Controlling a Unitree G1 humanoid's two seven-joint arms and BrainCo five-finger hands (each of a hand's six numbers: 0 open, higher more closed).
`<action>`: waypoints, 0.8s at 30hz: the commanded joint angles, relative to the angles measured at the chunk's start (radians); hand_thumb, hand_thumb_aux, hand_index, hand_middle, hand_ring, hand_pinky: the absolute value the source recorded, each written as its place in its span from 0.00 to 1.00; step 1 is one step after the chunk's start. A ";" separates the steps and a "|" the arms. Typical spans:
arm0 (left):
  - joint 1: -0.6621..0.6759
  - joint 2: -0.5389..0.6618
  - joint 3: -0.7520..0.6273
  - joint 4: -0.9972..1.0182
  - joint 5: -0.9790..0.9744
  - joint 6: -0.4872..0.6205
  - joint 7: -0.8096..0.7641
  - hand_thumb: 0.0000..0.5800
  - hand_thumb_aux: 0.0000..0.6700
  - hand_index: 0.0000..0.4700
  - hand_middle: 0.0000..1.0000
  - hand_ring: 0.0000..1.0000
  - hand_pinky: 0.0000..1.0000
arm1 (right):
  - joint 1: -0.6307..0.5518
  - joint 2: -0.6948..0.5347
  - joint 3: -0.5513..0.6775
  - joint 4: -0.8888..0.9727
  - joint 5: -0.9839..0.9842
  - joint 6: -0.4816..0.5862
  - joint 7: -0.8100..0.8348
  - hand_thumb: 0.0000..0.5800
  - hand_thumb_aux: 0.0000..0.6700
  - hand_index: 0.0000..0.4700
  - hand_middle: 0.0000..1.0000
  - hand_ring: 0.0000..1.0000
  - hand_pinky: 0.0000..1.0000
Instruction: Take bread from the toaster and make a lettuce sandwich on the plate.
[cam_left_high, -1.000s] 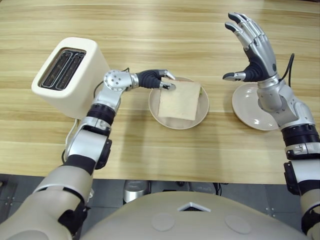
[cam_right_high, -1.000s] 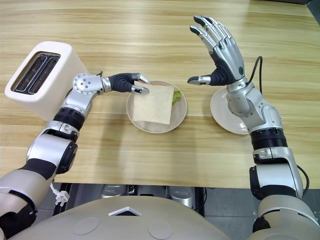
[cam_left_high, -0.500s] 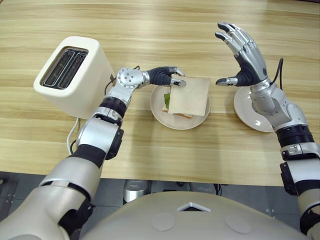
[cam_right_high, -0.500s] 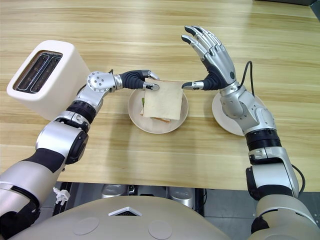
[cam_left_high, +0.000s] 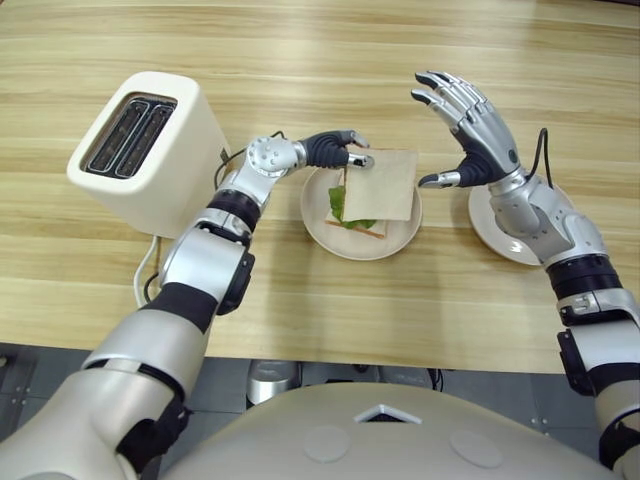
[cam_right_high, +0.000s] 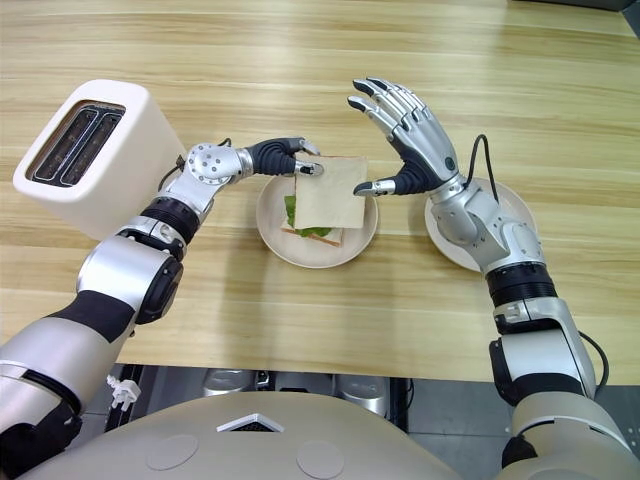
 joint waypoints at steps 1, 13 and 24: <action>-0.020 -0.002 -0.061 0.026 0.089 0.038 0.061 1.00 1.00 0.98 1.00 1.00 1.00 | 0.008 -0.008 0.007 -0.018 -0.012 -0.011 0.001 0.00 0.00 0.00 0.00 0.00 0.00; -0.030 -0.001 -0.167 0.041 0.246 0.077 0.206 1.00 1.00 0.98 1.00 1.00 1.00 | 0.032 -0.045 0.036 -0.052 -0.030 -0.049 0.062 0.00 0.00 0.00 0.00 0.00 0.00; -0.033 -0.002 -0.182 0.048 0.273 0.082 0.247 1.00 1.00 0.98 1.00 1.00 1.00 | 0.075 -0.146 0.186 -0.094 -0.102 -0.051 0.377 0.00 0.00 0.00 0.00 0.00 0.00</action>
